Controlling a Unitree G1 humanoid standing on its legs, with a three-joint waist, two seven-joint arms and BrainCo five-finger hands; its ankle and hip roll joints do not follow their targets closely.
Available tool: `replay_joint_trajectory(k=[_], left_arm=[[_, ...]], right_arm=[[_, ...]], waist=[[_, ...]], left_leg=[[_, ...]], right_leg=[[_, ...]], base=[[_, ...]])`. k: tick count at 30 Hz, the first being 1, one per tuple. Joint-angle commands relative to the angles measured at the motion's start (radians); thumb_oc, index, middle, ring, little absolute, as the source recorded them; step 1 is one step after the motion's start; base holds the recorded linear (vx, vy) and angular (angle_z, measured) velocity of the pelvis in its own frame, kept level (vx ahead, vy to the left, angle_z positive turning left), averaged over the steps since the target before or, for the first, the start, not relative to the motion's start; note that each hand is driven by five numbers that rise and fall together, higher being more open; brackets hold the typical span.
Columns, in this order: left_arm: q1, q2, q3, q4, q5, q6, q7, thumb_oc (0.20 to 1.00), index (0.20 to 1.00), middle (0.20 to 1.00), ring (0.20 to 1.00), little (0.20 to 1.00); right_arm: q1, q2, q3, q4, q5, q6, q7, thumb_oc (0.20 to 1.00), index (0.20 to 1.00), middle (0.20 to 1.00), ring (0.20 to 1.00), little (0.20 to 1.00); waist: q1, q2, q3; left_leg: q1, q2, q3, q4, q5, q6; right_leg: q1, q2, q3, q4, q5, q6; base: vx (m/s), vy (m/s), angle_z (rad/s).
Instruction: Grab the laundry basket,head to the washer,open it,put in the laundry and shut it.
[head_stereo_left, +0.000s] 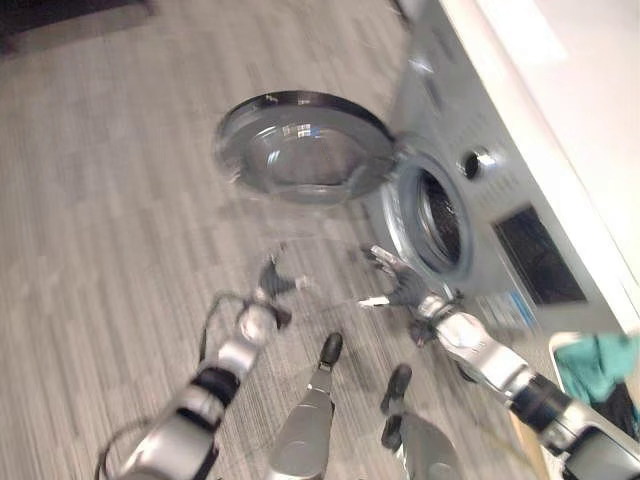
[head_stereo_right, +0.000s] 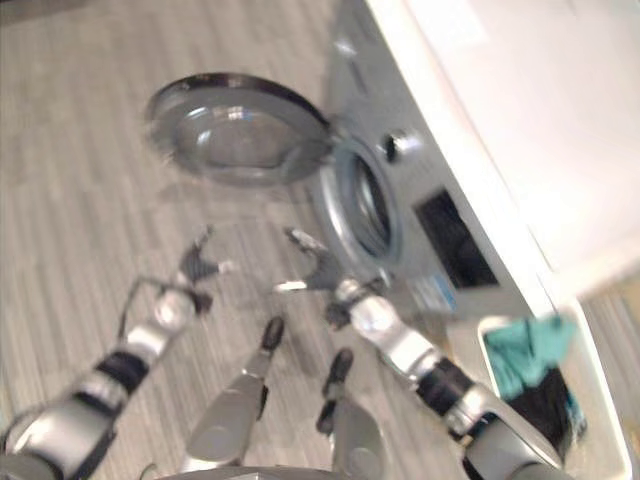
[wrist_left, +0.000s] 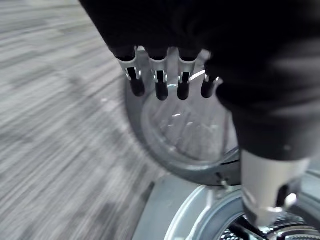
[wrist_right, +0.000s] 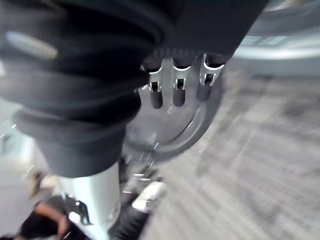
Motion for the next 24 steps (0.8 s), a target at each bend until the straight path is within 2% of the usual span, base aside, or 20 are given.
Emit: replay_joint_trajectory(k=[1,2,3,6,8,19,24], left_arm=[[-0.082,0.038,0.008,0.185,0.021,-0.006,0.048,1.0,1.0,1.0,1.0,1.0],[-0.082,0.038,0.008,0.185,0.021,-0.006,0.048,1.0,1.0,1.0,1.0,1.0],[-0.164,0.104,0.019,0.282,0.036,0.004,0.05,1.0,1.0,1.0,1.0,1.0],[-0.219,0.165,0.05,0.367,0.047,0.013,0.06,1.0,1.0,1.0,1.0,1.0],[-0.22,0.177,0.071,0.378,0.045,0.014,0.069,1.0,1.0,1.0,1.0,1.0],[-0.11,0.198,0.138,0.324,0.055,0.014,0.089,1.0,1.0,1.0,1.0,1.0],[0.065,0.165,0.21,0.231,0.072,0.009,0.098,1.0,1.0,1.0,1.0,1.0]], right_arm=[[-0.116,0.009,-0.024,-0.034,-0.006,-0.074,0.046,1.0,1.0,1.0,1.0,1.0],[-0.116,0.009,-0.024,-0.034,-0.006,-0.074,0.046,1.0,1.0,1.0,1.0,1.0],[-0.104,-0.039,-0.047,-0.047,0.021,-0.089,0.061,1.0,1.0,1.0,1.0,1.0],[-0.053,-0.105,-0.101,-0.088,0.063,-0.116,0.073,1.0,1.0,1.0,1.0,1.0],[-0.017,-0.13,-0.132,-0.115,0.072,-0.124,0.076,1.0,1.0,1.0,1.0,1.0],[0.123,-0.059,-0.205,-0.097,0.054,-0.134,0.072,1.0,1.0,1.0,1.0,1.0],[0.172,-0.023,-0.224,-0.085,-0.011,-0.126,0.066,1.0,1.0,1.0,1.0,1.0]], waist=[[-0.008,-0.011,0.049],[-0.008,-0.011,0.048],[-0.043,-0.024,0.062],[-0.076,-0.031,0.069],[-0.087,-0.031,0.072],[-0.104,-0.018,0.034],[-0.1,-0.008,-0.007]], left_leg=[[-0.002,0.026,0.063,0.015,-0.084,0.005],[-0.003,0.026,0.063,0.015,-0.084,0.005],[-0.021,0.033,0.091,0.017,-0.084,0.009],[-0.041,0.036,0.1,0.015,-0.079,0.011],[-0.045,0.034,0.1,0.013,-0.077,0.011],[0.003,0.02,0.101,-0.017,-0.095,0.017],[0.066,0.015,0.125,-0.025,-0.123,0.027]], right_leg=[[-0.049,0.031,0.051,0.087,-0.07,-0.021],[-0.05,0.031,0.051,0.087,-0.07,-0.021],[-0.082,0.039,0.081,0.085,-0.052,-0.015],[-0.11,0.043,0.097,0.072,-0.038,-0.011],[-0.113,0.043,0.096,0.063,-0.033,-0.01],[-0.066,0.037,0.107,0.024,-0.031,-0.009],[-0.019,0.037,0.12,0.024,-0.037,-0.008]], base=[[-0.11,0.095,-0.55],[-0.15,0.139,-0.46],[-0.07,0.077,-0.47],[-0.05,0.059,-0.5],[-0.02,0.037,-0.29],[0.03,0.008,0.0],[0.07,0.004,0.02]])
